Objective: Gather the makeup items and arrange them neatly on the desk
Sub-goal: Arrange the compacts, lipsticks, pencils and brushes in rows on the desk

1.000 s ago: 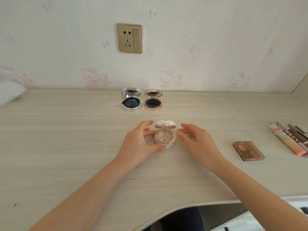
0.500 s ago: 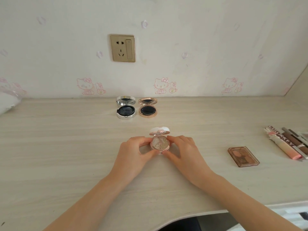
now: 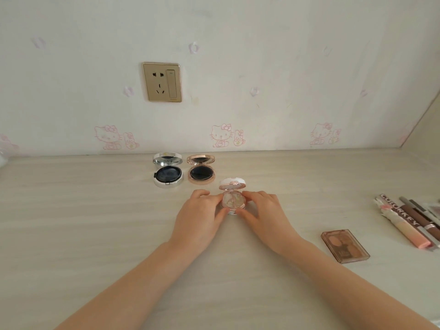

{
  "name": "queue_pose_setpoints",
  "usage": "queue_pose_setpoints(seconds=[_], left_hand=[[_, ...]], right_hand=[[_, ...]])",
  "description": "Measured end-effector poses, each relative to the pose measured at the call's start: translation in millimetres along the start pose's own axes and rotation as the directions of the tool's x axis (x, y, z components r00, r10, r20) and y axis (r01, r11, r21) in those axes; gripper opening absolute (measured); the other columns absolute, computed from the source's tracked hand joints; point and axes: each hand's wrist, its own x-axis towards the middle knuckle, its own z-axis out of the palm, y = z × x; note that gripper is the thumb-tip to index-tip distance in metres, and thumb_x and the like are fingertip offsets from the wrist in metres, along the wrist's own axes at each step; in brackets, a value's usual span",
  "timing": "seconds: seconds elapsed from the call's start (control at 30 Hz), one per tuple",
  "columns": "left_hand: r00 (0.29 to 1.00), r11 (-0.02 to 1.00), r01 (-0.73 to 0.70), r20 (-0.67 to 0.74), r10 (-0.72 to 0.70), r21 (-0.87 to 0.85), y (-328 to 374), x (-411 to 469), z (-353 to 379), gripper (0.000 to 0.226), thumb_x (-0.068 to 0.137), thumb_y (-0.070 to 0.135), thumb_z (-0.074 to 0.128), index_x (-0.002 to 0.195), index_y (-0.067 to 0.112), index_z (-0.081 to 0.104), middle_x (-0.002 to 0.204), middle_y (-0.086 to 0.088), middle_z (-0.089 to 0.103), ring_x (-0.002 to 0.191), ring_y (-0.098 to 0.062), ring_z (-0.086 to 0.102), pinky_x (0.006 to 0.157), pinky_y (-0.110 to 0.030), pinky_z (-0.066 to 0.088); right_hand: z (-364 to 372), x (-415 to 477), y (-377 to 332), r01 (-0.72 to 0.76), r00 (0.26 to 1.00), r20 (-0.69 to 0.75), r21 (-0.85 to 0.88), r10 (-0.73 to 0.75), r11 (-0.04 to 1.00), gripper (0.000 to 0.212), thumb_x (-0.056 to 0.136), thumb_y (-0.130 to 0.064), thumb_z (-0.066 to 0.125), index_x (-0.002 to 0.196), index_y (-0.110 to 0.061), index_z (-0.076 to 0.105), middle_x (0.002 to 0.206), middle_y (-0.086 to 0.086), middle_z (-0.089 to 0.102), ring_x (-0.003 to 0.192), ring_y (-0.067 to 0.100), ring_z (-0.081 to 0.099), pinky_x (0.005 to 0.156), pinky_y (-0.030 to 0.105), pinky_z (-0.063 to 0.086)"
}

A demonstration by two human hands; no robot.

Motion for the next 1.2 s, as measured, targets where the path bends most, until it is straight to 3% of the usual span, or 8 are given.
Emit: queue_pose_setpoints(seconds=[0.1,0.23,0.43,0.63,0.77,1.2], left_hand=[[0.998,0.996,-0.043,-0.042,0.046,0.075,1.0,15.8,7.0,0.023,0.093,0.035,0.055,0.112,0.029,0.067,0.101,0.000,0.069,0.123,-0.014,0.047,0.087,-0.034,0.047],[0.983,0.973,-0.112,-0.121,0.139,0.203,-5.4,34.4,14.9,0.012,0.085,0.028,0.066,0.090,0.019,0.073,0.088,0.007,0.072,0.102,-0.020,0.060,0.073,-0.033,0.052],[0.972,0.935,-0.215,-0.030,0.232,0.281,-16.5,44.3,22.3,0.044,0.074,0.027,0.079,0.114,0.011,0.069,0.114,0.002,0.070,0.110,-0.025,0.063,0.088,-0.037,0.055],[0.973,0.922,-0.227,0.042,0.225,0.314,-17.5,56.6,21.2,0.054,0.089,0.039,0.060,0.134,0.011,0.053,0.135,0.001,0.058,0.128,-0.026,0.048,0.105,-0.036,0.040],[0.975,0.922,-0.219,0.092,0.200,0.318,-17.0,64.8,21.7,0.058,0.098,0.044,0.042,0.148,0.016,0.033,0.152,0.007,0.036,0.141,-0.020,0.026,0.115,-0.031,0.022],[0.981,0.922,-0.192,0.098,0.168,0.337,-16.6,68.4,23.3,0.057,0.099,0.044,0.037,0.149,0.018,0.029,0.154,0.007,0.031,0.142,-0.017,0.022,0.114,-0.030,0.019]], right_hand=[[-1.0,15.7,8.7,-0.009,1.000,-0.011,0.000,0.009,1.000,0.037,0.089,-0.044,0.056,0.123,-0.030,0.057,0.112,-0.011,0.061,0.110,0.019,0.048,0.094,0.023,0.031],[-5.0,32.9,15.1,-0.022,0.999,-0.033,0.016,0.022,1.000,0.038,0.090,-0.041,0.058,0.124,-0.026,0.058,0.112,-0.007,0.060,0.110,0.018,0.045,0.092,0.021,0.029],[2.8,57.2,26.9,-0.021,0.999,-0.033,-0.005,0.020,1.000,0.039,0.089,-0.045,0.056,0.123,-0.025,0.057,0.111,-0.007,0.062,0.111,0.021,0.049,0.097,0.024,0.031],[0.0,75.2,23.9,-0.024,0.999,-0.039,-0.021,0.023,0.999,0.037,0.091,-0.037,0.058,0.123,-0.019,0.059,0.111,-0.001,0.063,0.109,0.020,0.051,0.098,0.024,0.028],[3.2,83.5,28.9,-0.047,0.999,-0.027,-0.018,0.046,0.999,0.038,0.090,-0.038,0.058,0.124,-0.020,0.058,0.111,-0.001,0.063,0.109,0.022,0.052,0.096,0.024,0.030],[-2.6,87.7,24.2,-0.065,0.998,-0.010,0.024,0.065,0.998,0.037,0.090,-0.034,0.060,0.123,-0.019,0.058,0.111,0.000,0.062,0.108,0.019,0.052,0.084,0.020,0.031]])
